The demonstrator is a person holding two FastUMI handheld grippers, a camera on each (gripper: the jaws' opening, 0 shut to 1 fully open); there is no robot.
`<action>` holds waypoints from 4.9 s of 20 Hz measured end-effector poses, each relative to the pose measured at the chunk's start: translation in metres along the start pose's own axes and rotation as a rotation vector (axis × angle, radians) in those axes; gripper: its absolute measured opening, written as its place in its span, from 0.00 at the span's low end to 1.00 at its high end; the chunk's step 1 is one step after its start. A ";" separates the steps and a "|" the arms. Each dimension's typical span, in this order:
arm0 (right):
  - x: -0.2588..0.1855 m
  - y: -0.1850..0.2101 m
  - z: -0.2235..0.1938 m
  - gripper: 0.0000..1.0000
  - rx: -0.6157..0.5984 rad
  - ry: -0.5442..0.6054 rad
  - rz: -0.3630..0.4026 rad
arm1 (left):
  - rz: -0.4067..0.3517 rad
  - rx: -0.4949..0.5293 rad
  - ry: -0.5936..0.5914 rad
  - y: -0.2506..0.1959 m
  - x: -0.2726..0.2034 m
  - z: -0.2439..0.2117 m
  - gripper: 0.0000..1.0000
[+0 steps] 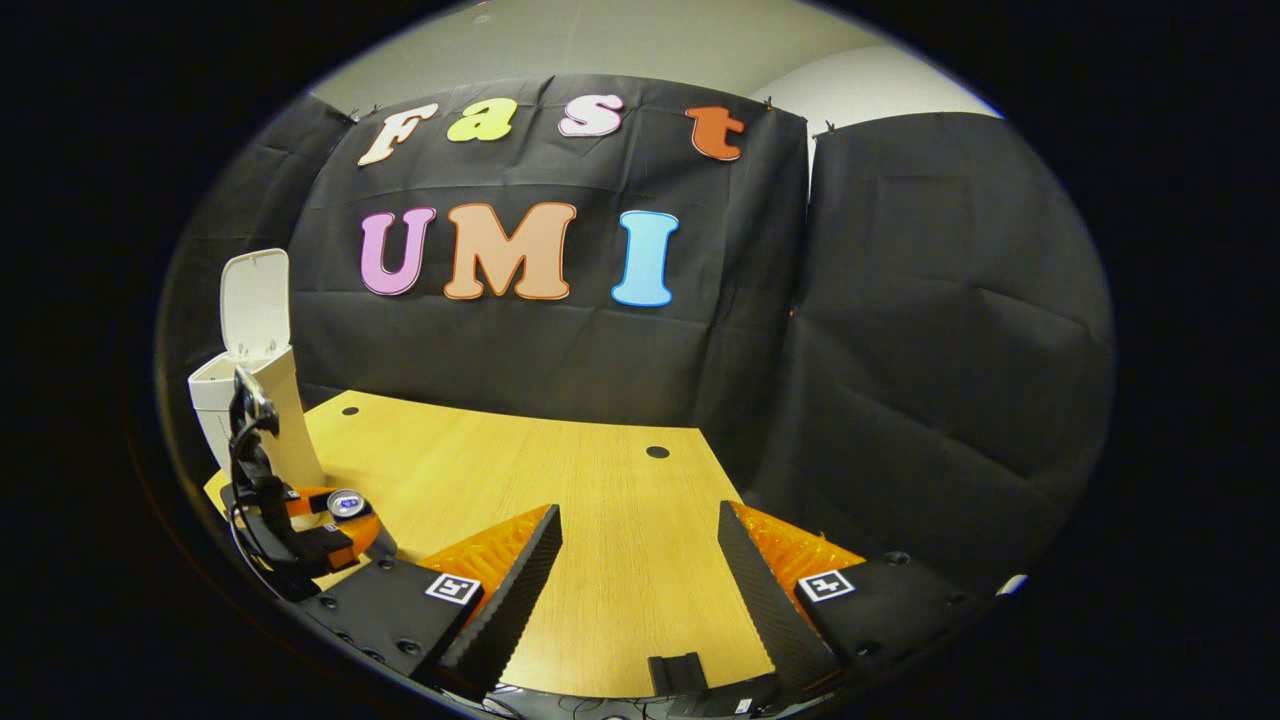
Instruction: Press the lid of the desktop garbage bin to open it, pick up the crumpled paper on the desktop and throw it into the bin, then pick up the pop can on the desktop and drop it into the bin, and finally close the garbage bin lid.
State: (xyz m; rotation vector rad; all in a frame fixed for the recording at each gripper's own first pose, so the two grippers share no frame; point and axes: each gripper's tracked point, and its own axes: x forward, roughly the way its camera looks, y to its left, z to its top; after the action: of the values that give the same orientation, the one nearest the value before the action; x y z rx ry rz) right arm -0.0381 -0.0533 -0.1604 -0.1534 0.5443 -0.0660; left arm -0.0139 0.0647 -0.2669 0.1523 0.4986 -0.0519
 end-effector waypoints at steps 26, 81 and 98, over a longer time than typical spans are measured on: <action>0.039 0.087 -0.007 0.99 0.050 0.004 0.175 | 0.484 0.002 -0.428 0.262 -0.110 0.207 0.75; 0.098 0.133 0.035 0.99 0.027 -0.004 0.438 | 0.578 -0.185 -0.159 0.288 -0.103 0.137 0.90; 0.108 0.143 0.039 0.99 0.044 0.010 0.498 | 0.529 -0.191 -0.105 0.266 -0.088 0.113 0.93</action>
State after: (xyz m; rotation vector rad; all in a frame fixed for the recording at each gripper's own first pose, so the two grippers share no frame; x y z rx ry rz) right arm 0.0773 0.0820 -0.2060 0.0286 0.5778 0.4062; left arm -0.0143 0.3107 -0.0915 0.0899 0.3438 0.5016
